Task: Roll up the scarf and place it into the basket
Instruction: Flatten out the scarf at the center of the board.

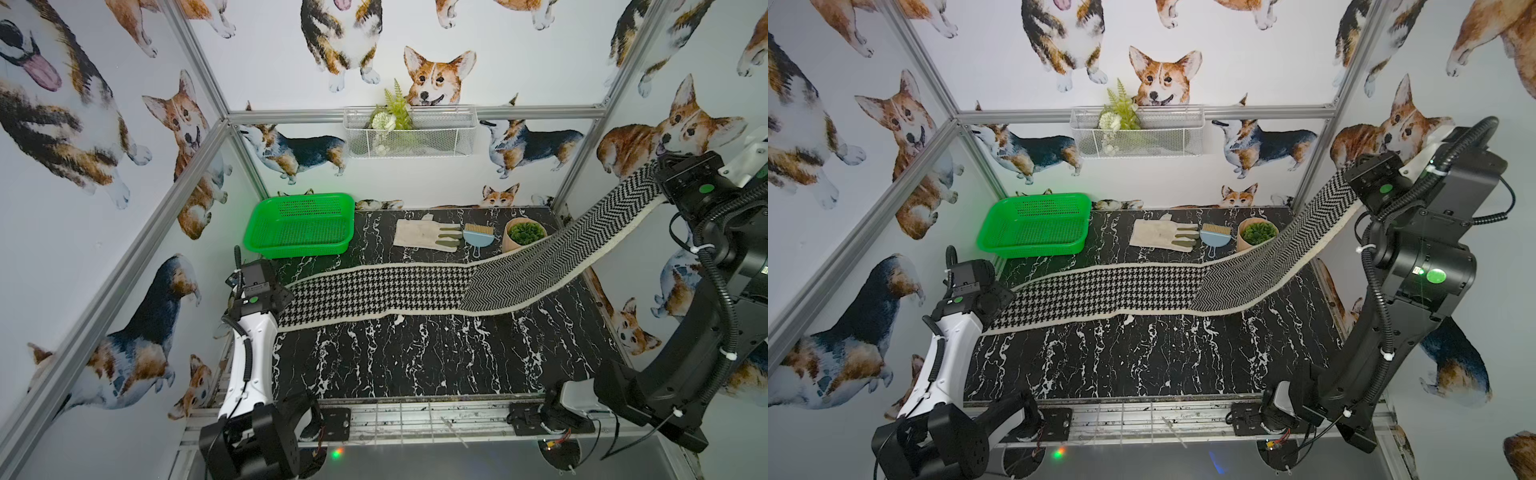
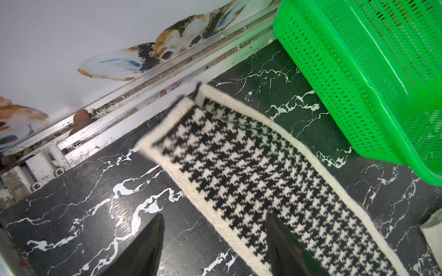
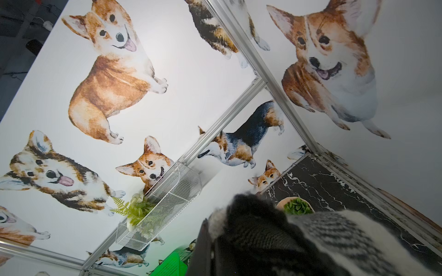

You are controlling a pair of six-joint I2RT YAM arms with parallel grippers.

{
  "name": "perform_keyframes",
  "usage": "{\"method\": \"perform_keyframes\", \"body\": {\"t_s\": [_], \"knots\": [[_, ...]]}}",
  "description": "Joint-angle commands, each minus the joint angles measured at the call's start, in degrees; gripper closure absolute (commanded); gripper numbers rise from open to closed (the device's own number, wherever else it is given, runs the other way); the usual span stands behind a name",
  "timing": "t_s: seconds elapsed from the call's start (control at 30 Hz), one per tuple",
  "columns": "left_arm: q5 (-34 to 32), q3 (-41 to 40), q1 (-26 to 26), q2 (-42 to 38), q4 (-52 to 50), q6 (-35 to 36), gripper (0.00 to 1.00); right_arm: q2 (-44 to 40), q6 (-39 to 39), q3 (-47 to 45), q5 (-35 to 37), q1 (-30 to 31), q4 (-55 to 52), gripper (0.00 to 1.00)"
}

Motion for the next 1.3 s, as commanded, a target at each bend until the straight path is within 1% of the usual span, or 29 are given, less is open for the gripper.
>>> {"method": "perform_keyframes", "body": {"t_s": [0.0, 0.07, 0.1, 0.13, 0.2, 0.23, 0.27, 0.33, 0.4, 0.43, 0.47, 0.5, 0.57, 0.63, 0.77, 0.8, 0.87, 0.93, 1.07, 1.17, 1.27], "knots": [[-0.4, -2.3, -1.7, -1.6, 0.9, -1.0, 0.20, -0.2, 4.0, 0.3, -5.0, 0.0, 6.1, 1.00], [-0.7, -2.8, -5.6, -2.3, 0.9, -1.7, 0.17, -0.3, 5.9, -0.5, -7.4, 0.0, 7.8, 1.00], [-2.0, -2.7, -9.5, -2.3, 0.6, -2.4, 0.16, -0.6, 6.9, -1.2, -8.7, 0.0, 8.7, 1.00], [-3.6, -2.5, -14.2, -2.2, 0.3, -3.5, 0.16, -0.7, 7.5, -1.9, -9.6, 0.1, 9.5, 1.00], [-8.3, -2.0, -26.4, -1.1, 0.9, -7.2, 0.15, -1.5, 8.9, -3.5, -11.7, 0.4, 11.7, 1.00], [-9.4, -1.9, -32.4, -0.1, 1.8, -9.5, 0.15, -1.7, 9.3, -3.9, -12.5, 0.9, 12.4, 1.00], [-9.7, -1.9, -37.2, 1.2, 3.7, -11.3, 0.15, -1.9, 9.6, -4.2, -13.1, 1.4, 13.2, 1.00], [-9.9, -1.3, -46.5, 5.8, 9.0, -15.2, 0.10, -2.6, 10.7, -5.0, -15.0, 2.4, 15.1, 1.00], [-11.1, 3.5, -54.2, 12.6, 12.0, -17.0, 0.08, -3.2, 12.1, -6.3, -17.4, 3.5, 17.5, 1.00], [-10.9, 6.6, -57.5, 17.1, 12.7, -17.2, 0.07, -3.7, 12.6, -7.4, -18.9, 4.2, 19.5, 1.00], [-10.1, 9.8, -59.8, 21.3, 12.7, -17.2, 0.07, -4.2, 13.4, -8.3, -20.2, 4.8, 21.1, 1.00], [-7.8, 13.4, -61.9, 26.1, 12.9, -17.2, 0.07, -4.8, 14.1, -9.5, -21.5, 5.6, 23.3, 1.00], [-3.1, 19.7, -64.9, 34.1, 14.3, -17.5, 0.06, -5.4, 14.5, -10.6, -23.6, 7.3, 25.1, 1.00], [-2.5, 25.6, -68.7, 40.6, 15.5, -16.8, 0.06, -6.4, 14.9, -12.4, -26.1, 8.5, 27.9, 1.00], [-1.8, 38.1, -73.0, 50.5, 12.0, -15.5, 0.02, -7.5, 17.7, -16.0, -29.3, 9.7, 34.2, 1.00], [-0.7, 40.2, -73.6, 52.4, 12.4, -15.3, 0.00, -7.6, 19.5, -17.0, -30.2, 9.7, 37.0, 1.00], [1.8, 45.3, -74.3, 57.0, 12.7, -15.3, 0.00, -7.5, 23.7, -18.5, -32.2, 10.0, 42.9, 1.00], [4.2, 50.2, -74.9, 61.0, 13.0, -15.1, 0.00, -7.4, 26.1, -19.1, -33.3, 10.2, 46.1, 1.00], [7.9, 60.3, -76.6, 68.8, 13.0, -14.1, 0.00, -7.4, 28.1, -19.0, -33.9, 10.4, 49.4, 1.00], [10.3, 70.3, -78.2, 75.0, 10.9, -13.2, 0.00, -6.8, 29.7, -17.9, -34.2, 10.5, 51.0, 1.00], [11.4, 79.1, -80.2, 79.7, 9.4, -12.5, 0.00, -6.2, 29.7, -17.0, -34.4, 10.5, 50.9, 1.00]]}}
